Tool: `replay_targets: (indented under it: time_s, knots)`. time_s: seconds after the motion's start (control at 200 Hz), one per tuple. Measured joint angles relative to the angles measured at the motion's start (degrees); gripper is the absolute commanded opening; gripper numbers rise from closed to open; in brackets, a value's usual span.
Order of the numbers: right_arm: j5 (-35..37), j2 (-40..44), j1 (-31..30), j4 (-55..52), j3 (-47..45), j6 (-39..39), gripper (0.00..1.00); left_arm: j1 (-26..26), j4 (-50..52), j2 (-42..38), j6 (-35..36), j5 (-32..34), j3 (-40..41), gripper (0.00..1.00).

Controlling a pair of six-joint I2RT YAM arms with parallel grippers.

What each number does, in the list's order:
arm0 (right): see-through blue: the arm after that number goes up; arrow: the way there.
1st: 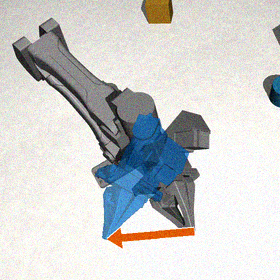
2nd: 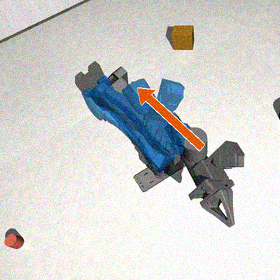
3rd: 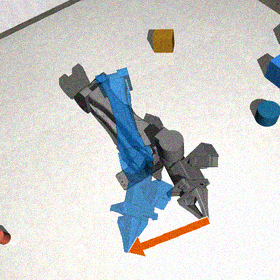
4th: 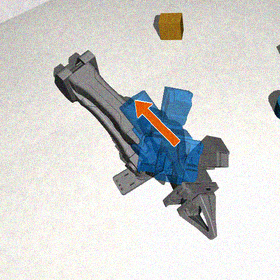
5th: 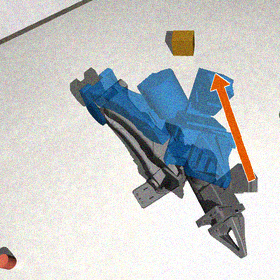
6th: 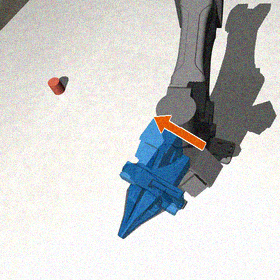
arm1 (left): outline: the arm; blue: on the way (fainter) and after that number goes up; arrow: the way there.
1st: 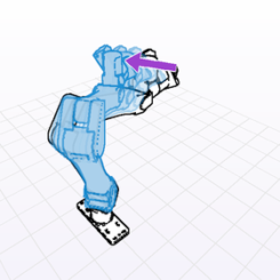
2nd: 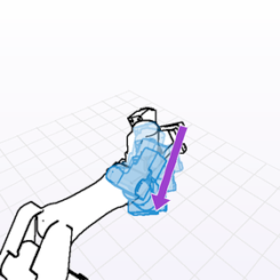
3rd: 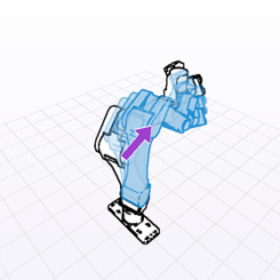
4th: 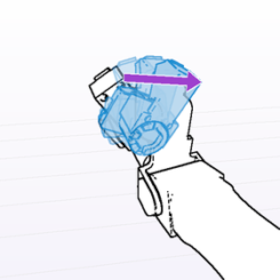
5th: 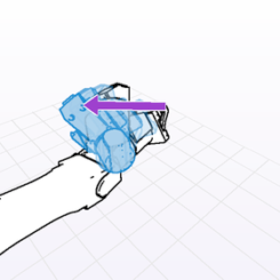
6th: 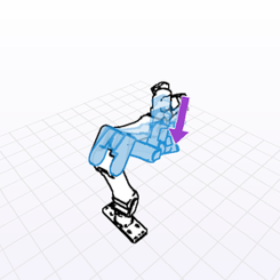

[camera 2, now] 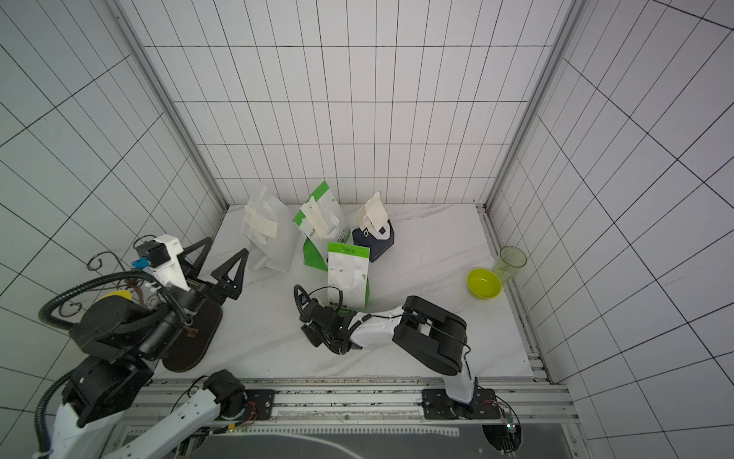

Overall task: Staple the receipts to the bags
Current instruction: Move the receipt to the center of the board.

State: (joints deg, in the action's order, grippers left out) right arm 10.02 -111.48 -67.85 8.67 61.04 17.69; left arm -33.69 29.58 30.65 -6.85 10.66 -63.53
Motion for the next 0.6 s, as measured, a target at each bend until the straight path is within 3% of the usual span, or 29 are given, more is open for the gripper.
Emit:
replay_targets:
  time_s: [0.37, 0.6]
  knots:
    - [-13.0, -1.3, -2.1, -1.0, 2.4, 1.4, 0.56, 0.0, 0.3, 0.0, 0.4, 0.2, 0.2, 0.98]
    - [-12.5, 1.8, -6.1, -4.8, 2.4, -0.5, 0.56, 0.0, 0.2, 0.0, 0.3, 0.1, 0.5, 0.98]
